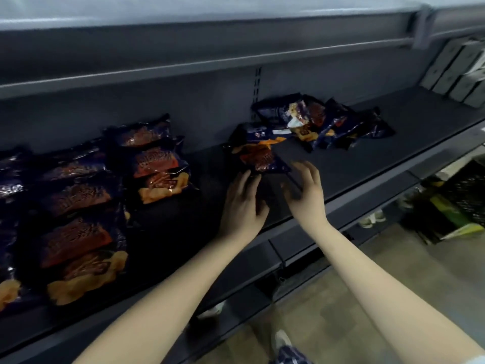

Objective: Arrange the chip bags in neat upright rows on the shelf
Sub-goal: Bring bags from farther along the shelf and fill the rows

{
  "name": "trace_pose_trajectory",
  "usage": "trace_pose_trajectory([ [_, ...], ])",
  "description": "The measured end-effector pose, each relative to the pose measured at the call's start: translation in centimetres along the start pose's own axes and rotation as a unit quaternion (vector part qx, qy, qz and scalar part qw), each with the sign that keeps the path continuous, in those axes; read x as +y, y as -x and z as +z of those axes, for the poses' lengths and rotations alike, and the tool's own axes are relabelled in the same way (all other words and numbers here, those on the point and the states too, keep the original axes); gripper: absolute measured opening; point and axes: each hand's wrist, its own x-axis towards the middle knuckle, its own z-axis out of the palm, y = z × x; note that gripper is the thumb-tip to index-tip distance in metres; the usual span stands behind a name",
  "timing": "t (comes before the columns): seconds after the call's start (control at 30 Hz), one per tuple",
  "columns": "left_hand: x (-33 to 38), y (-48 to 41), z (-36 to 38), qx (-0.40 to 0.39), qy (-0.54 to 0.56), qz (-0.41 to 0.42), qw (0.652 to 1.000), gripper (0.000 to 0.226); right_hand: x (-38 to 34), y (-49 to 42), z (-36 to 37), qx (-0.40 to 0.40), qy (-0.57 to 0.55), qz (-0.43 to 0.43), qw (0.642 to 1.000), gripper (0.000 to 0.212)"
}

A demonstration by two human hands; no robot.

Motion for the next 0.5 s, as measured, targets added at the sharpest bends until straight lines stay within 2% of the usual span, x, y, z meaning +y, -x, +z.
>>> trace_pose_trajectory([
  [0.07, 0.5, -0.6, 0.6, -0.001, -0.005, 0.013, 1.000, 0.058, 1.4, -0.3, -0.8, -0.011, 0.019, 0.002, 1.000, 0.050],
  [0.23, 0.8, -3.5, 1.3, 0.010, -0.059, 0.000, 0.998, 0.064, 3.8, -3.4, -1.0, -0.157, 0.074, 0.026, 0.984, 0.064],
  [0.37, 0.0, -6.8, 1.8, -0.004, -0.138, -0.011, 0.990, 0.070, 4.4, -5.2, -0.3, -0.183, 0.062, -0.010, 0.981, 0.067],
  [0.5, -0.6, -9.2, 3.0, -0.040, -0.163, -0.034, 0.985, 0.078, 6.2, -6.3, -0.5, -0.216, 0.052, -0.029, 0.974, 0.066],
])
